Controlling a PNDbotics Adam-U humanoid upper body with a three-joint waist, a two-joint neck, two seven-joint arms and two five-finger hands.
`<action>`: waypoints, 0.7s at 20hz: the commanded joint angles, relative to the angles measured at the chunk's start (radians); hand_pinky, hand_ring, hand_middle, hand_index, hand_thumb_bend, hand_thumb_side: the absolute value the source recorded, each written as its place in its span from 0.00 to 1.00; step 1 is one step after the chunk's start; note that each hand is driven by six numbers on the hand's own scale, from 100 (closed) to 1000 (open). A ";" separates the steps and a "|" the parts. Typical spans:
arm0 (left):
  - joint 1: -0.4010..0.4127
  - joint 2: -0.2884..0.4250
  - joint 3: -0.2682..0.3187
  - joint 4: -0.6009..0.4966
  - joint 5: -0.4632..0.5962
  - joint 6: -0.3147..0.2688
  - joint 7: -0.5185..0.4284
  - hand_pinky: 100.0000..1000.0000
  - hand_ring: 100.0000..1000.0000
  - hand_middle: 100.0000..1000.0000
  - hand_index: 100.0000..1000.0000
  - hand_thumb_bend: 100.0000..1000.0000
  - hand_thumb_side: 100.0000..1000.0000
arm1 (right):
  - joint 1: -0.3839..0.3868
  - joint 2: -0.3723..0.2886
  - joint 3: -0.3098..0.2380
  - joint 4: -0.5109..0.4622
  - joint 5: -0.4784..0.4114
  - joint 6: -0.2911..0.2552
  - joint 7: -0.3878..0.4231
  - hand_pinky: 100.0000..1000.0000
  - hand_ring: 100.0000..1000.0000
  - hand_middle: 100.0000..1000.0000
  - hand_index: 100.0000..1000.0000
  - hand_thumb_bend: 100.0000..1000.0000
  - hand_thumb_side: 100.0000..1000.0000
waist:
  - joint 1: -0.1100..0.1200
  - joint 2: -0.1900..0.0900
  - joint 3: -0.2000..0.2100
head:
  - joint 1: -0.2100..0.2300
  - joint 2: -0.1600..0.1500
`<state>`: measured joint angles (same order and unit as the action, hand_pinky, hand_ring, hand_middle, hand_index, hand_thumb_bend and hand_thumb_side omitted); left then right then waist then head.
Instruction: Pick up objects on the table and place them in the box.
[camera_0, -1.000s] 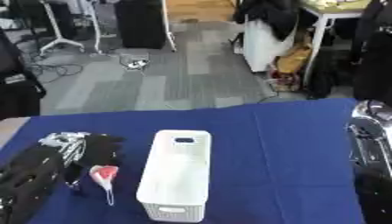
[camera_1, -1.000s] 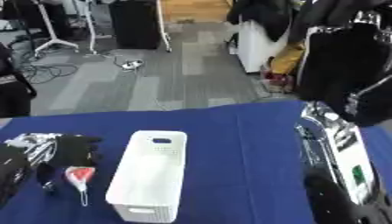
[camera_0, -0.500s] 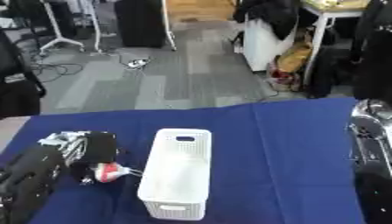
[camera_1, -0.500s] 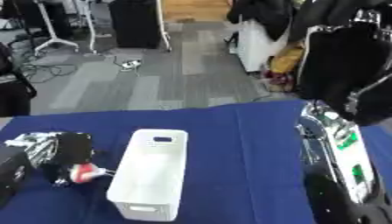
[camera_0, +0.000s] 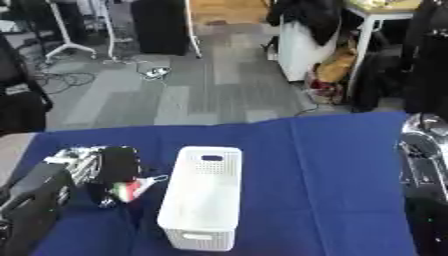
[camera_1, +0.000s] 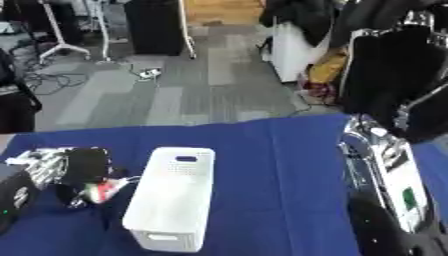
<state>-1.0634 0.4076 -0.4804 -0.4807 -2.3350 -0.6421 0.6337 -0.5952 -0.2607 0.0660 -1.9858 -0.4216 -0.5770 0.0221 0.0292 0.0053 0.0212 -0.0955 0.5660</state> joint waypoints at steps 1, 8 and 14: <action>-0.019 0.048 -0.008 -0.052 0.070 -0.265 0.273 0.00 0.00 0.00 0.08 0.00 0.69 | -0.018 -0.009 -0.002 -0.014 -0.006 0.002 -0.001 0.18 0.33 0.29 0.51 0.00 1.00 | 0.001 -0.011 0.001 | 0.004 -0.002; -0.010 0.096 -0.050 -0.151 0.228 -0.265 0.273 0.00 0.00 0.00 0.08 0.00 0.66 | -0.018 -0.010 -0.001 -0.014 -0.006 0.002 -0.001 0.18 0.33 0.29 0.51 0.00 1.00 | 0.003 -0.011 0.000 | 0.004 -0.002; -0.010 0.136 -0.040 -0.194 0.295 -0.265 0.273 0.00 0.00 0.00 0.08 0.00 0.65 | -0.016 -0.013 -0.001 -0.014 -0.006 0.002 0.000 0.18 0.33 0.29 0.51 0.00 1.00 | 0.004 -0.011 0.003 | 0.002 -0.002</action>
<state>-1.0549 0.5066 -0.5312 -0.6524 -2.0592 -0.6421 0.6337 -0.5952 -0.2608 0.0661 -1.9858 -0.4219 -0.5768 0.0220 0.0324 0.0053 0.0223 -0.0956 0.5660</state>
